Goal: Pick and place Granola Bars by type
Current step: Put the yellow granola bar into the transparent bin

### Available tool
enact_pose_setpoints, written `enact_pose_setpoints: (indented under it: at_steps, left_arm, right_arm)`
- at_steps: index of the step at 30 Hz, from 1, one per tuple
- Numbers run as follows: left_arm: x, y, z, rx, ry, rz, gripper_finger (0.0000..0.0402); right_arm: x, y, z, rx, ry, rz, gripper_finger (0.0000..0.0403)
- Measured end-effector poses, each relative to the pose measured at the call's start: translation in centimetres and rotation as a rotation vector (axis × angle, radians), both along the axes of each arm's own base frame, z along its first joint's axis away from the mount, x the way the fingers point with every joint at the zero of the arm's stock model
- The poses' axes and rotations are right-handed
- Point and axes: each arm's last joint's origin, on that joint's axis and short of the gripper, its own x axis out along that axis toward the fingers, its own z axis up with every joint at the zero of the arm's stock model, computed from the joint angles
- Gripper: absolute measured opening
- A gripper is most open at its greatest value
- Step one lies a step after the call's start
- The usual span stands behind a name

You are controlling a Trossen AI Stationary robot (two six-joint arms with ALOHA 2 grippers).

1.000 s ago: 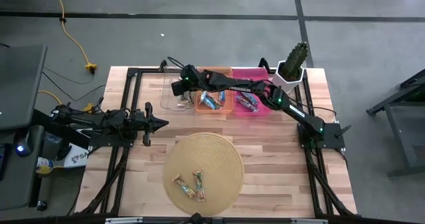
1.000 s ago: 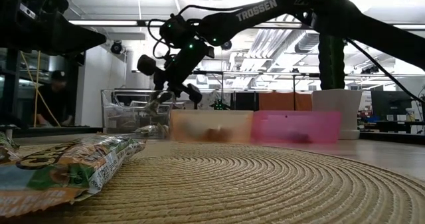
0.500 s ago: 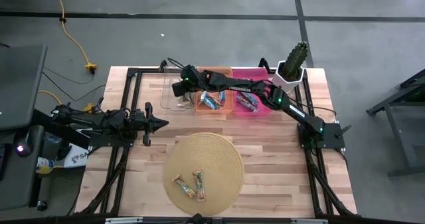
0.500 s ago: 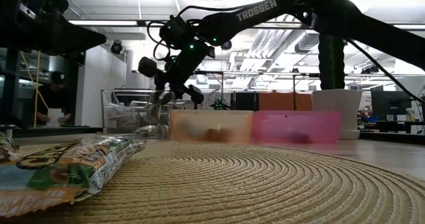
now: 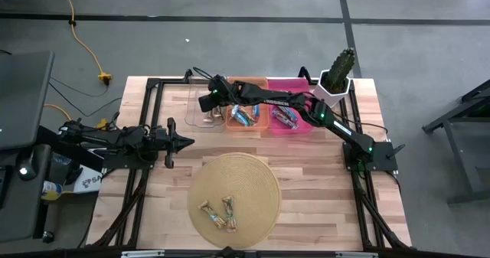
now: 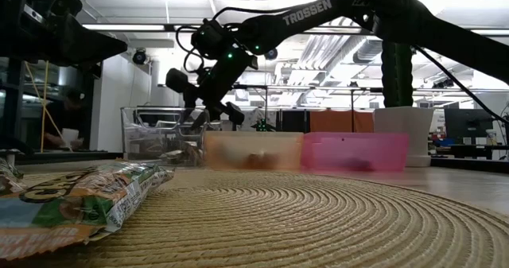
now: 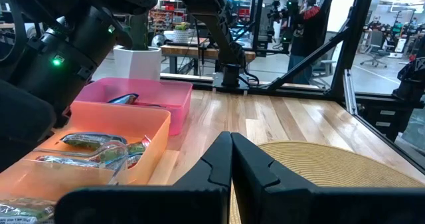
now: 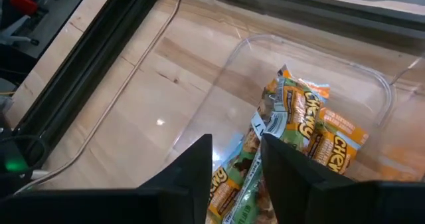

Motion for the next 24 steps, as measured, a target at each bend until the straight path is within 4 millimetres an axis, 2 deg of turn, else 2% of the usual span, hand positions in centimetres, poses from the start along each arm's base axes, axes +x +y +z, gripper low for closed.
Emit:
enact_pose_setpoints:
  at_steps: [4,7,13,17,24]
  left_arm:
    - [0.0,0.0,0.0,0.000,0.000,0.000,0.0001]
    - [0.0,0.0,0.0,0.000,0.000,0.000,0.0001]
    - [0.0,0.0,0.0,0.000,0.000,0.000,0.0001]
    - [0.0,0.0,0.0,0.000,0.000,0.000,0.0001]
    - [0.0,0.0,0.0,0.000,0.001,0.000,0.0001]
  right_arm:
    - [0.1,0.1,0.2,-0.009,-0.006,0.031,0.0123]
    - [0.0,0.1,1.3,-0.038,-0.031,0.067,0.0128]
    - [-0.5,0.2,5.0,-0.143,-0.089,0.103,0.0131]
    - [-1.5,0.7,8.5,-0.209,-0.132,0.143,0.0131]
    - [-2.9,3.3,13.9,-0.297,-0.208,0.213,0.0131]
